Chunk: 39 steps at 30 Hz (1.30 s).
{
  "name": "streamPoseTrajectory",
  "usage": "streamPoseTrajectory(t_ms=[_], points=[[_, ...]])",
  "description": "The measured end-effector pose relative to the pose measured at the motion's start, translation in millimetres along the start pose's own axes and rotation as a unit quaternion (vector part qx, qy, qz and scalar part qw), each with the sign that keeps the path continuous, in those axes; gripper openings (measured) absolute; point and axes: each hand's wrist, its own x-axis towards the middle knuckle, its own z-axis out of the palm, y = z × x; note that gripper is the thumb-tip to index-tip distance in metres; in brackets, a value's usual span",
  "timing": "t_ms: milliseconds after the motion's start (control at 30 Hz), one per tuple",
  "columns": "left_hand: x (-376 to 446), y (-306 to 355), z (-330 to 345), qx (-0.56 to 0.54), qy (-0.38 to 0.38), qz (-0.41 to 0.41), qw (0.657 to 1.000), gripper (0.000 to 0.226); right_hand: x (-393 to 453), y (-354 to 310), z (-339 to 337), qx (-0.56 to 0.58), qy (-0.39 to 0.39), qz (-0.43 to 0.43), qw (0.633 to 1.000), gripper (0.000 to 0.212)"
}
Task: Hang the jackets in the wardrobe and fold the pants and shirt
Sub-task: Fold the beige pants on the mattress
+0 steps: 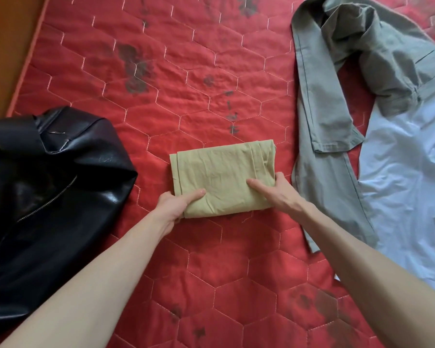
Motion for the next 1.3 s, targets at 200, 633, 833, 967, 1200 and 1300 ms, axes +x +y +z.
streamPoseTrajectory(t_ms=[200,633,833,967,1200,1300], points=[[-6.7,-18.2,3.4,-0.122,-0.004,0.025,0.992,0.096,-10.3,17.3,15.8,0.235,-0.031,-0.041,0.971,0.076],[-54.9,-14.2,-49.6,-0.128,-0.233,0.094,0.959,0.076,-60.3,-4.4,-13.9,0.318,-0.14,-0.08,0.934,0.096],[-127.3,30.6,-71.2,-0.083,-0.297,0.144,0.94,0.079,-145.5,-45.5,-67.2,0.288,-0.115,-0.172,0.935,0.087],[-194.2,55.8,-75.4,-0.105,-0.225,0.184,0.951,0.087,-221.5,-76.0,-94.1,0.276,-0.052,-0.215,0.935,0.084],[-338.5,95.2,-89.7,-0.159,-0.073,0.304,0.936,0.084,-360.0,-153.2,-133.2,0.237,0.081,-0.27,0.93,0.094],[-404.2,107.1,-107.0,-0.17,-0.052,0.35,0.92,0.073,-412.2,-176.6,-153.7,0.218,0.099,-0.31,0.92,0.104]])
